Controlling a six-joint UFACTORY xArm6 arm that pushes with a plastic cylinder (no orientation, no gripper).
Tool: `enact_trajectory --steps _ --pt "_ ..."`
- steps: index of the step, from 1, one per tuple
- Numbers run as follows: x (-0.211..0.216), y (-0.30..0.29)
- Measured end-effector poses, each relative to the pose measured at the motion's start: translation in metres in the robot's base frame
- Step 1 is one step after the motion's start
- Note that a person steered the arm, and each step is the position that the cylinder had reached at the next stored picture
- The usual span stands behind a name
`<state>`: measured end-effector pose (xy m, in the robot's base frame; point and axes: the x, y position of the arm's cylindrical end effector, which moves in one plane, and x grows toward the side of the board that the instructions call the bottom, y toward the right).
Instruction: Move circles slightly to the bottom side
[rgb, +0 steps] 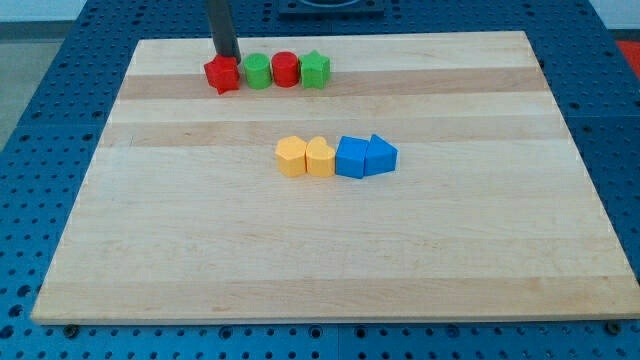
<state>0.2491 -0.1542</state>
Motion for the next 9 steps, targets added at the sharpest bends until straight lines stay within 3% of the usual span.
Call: enact_trajectory --steps 2,5,9 --pt "0.022 -0.001" --pt "-0.032 0.046" --pt "-0.014 0.059"
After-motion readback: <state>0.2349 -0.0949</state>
